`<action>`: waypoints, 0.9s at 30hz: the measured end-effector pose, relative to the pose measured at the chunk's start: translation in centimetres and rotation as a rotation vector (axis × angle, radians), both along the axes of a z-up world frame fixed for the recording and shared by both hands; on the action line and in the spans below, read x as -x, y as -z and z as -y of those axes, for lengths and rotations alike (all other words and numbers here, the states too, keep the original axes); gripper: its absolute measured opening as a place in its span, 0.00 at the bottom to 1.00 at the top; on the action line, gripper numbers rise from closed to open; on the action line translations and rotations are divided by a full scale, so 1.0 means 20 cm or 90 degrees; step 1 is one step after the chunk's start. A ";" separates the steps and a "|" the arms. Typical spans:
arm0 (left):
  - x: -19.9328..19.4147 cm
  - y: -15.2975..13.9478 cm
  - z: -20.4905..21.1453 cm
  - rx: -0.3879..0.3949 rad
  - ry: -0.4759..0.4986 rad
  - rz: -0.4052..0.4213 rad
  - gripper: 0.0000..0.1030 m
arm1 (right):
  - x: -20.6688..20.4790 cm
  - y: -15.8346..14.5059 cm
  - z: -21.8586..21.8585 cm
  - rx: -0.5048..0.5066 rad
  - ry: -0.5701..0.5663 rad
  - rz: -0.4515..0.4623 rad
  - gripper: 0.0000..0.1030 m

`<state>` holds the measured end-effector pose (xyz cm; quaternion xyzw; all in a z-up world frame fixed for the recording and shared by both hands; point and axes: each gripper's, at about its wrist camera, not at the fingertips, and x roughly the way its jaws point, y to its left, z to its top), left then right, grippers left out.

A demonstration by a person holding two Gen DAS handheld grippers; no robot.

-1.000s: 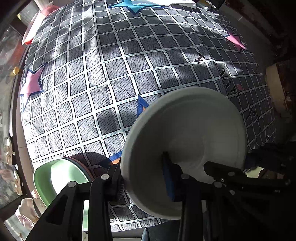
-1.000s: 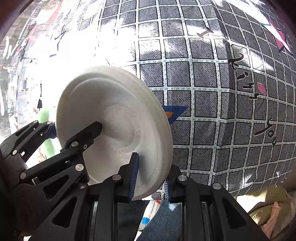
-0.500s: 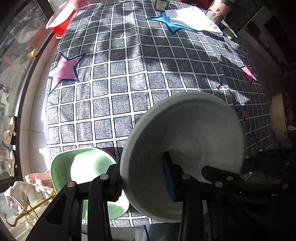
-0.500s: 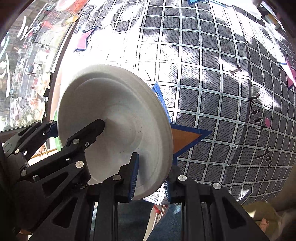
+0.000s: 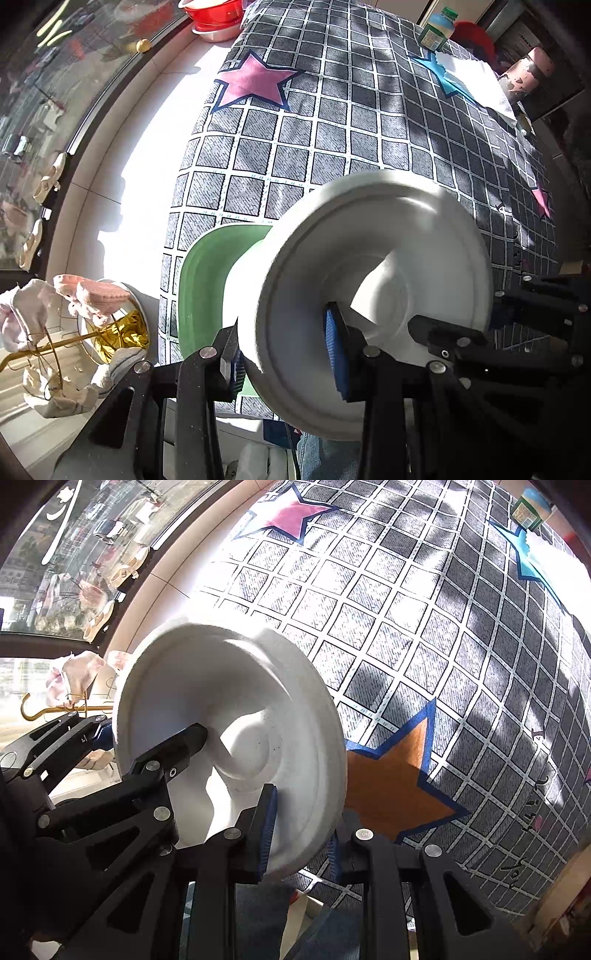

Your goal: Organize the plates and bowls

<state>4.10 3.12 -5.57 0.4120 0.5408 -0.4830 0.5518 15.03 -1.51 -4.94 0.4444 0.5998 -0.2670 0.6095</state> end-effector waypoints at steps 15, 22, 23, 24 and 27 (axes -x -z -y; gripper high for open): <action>-0.28 0.14 -0.12 -0.045 -0.123 0.008 0.46 | -0.25 0.27 -0.06 -0.028 -0.074 -0.002 0.26; -0.37 0.11 -0.16 -0.020 -0.143 0.034 0.81 | -0.14 0.18 -0.02 0.018 -0.054 -0.005 0.85; -0.38 0.09 -0.16 -0.013 -0.145 0.029 0.81 | -0.12 0.16 -0.02 0.020 -0.045 0.003 0.89; -0.38 0.08 -0.16 -0.008 -0.144 0.028 0.86 | -0.10 0.14 -0.01 0.028 -0.039 0.006 0.99; -0.37 0.06 -0.15 -0.003 -0.128 0.043 1.00 | -0.04 0.08 -0.01 0.083 -0.031 -0.002 0.99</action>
